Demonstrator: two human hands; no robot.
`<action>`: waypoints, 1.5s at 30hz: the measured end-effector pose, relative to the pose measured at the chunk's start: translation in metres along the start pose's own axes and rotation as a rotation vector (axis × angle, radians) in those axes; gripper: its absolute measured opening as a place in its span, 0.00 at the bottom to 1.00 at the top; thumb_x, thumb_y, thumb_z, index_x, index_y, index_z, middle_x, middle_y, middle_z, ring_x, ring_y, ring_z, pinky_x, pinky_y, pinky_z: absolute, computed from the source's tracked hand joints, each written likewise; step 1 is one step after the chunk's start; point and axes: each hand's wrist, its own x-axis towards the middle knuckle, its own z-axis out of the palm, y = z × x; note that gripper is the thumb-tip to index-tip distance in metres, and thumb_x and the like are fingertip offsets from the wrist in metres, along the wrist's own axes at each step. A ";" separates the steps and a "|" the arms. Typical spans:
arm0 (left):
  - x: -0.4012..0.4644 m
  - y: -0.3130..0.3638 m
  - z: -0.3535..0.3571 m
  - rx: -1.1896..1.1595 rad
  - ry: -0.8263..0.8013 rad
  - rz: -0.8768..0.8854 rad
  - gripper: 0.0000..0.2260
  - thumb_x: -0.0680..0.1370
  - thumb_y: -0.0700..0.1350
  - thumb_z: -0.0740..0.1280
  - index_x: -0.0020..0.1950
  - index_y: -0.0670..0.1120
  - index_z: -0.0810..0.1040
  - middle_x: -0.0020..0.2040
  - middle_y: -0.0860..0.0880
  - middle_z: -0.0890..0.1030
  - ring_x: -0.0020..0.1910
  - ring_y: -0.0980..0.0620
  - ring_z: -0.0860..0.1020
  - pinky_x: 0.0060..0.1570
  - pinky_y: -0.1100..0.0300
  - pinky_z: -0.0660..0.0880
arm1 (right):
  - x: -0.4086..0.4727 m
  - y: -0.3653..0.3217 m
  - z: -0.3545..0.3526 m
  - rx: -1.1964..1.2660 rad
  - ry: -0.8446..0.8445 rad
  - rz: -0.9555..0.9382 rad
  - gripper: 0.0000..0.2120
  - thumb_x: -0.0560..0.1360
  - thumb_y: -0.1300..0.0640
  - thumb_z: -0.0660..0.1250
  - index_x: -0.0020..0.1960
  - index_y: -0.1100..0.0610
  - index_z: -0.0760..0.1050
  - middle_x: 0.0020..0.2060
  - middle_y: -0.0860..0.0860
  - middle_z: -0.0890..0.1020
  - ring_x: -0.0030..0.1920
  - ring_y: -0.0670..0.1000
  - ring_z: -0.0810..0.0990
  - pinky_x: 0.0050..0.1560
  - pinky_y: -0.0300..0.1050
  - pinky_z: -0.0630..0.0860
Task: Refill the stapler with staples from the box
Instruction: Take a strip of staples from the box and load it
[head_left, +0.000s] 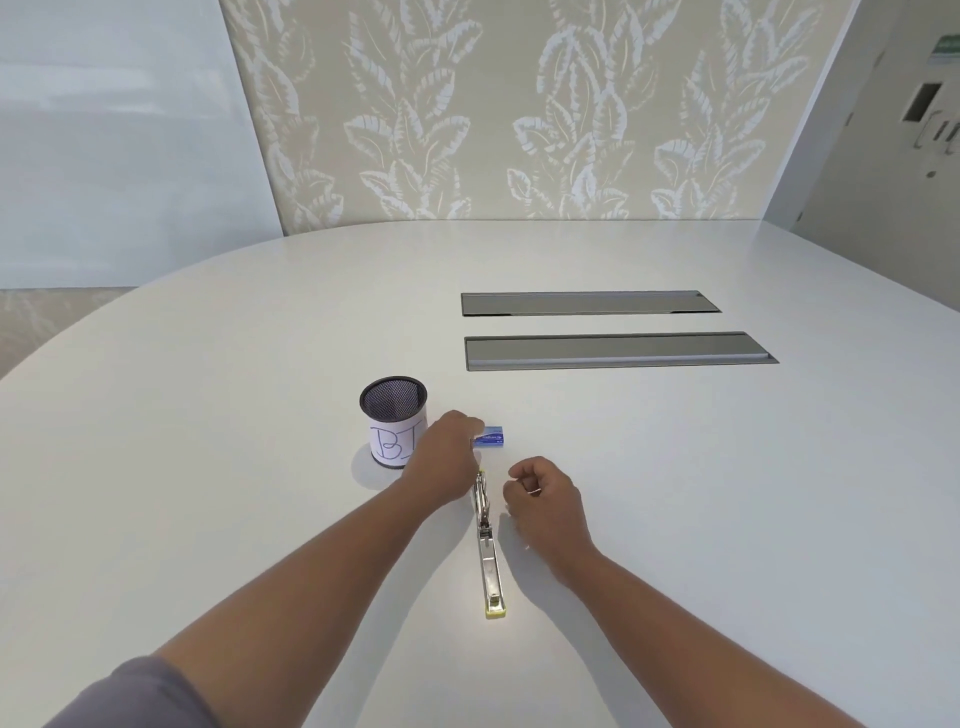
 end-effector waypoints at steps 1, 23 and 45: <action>0.004 0.001 0.002 0.011 -0.015 -0.017 0.10 0.76 0.33 0.60 0.52 0.40 0.78 0.53 0.43 0.77 0.52 0.41 0.77 0.51 0.49 0.75 | 0.005 -0.001 -0.001 0.009 -0.003 0.026 0.07 0.72 0.57 0.66 0.47 0.47 0.78 0.34 0.46 0.78 0.32 0.49 0.76 0.34 0.49 0.76; 0.056 -0.008 0.021 -0.059 -0.087 -0.155 0.18 0.73 0.51 0.76 0.61 0.49 0.83 0.62 0.46 0.76 0.60 0.46 0.78 0.50 0.58 0.71 | 0.101 -0.010 -0.008 -0.251 -0.135 -0.005 0.19 0.74 0.63 0.71 0.63 0.54 0.77 0.39 0.48 0.80 0.34 0.51 0.78 0.42 0.52 0.81; 0.055 -0.008 0.013 -0.127 -0.105 -0.125 0.13 0.71 0.46 0.78 0.54 0.47 0.85 0.53 0.49 0.79 0.54 0.48 0.78 0.54 0.52 0.76 | 0.118 -0.020 -0.019 -0.720 -0.275 -0.243 0.08 0.77 0.60 0.69 0.56 0.56 0.79 0.43 0.50 0.79 0.44 0.52 0.75 0.44 0.46 0.72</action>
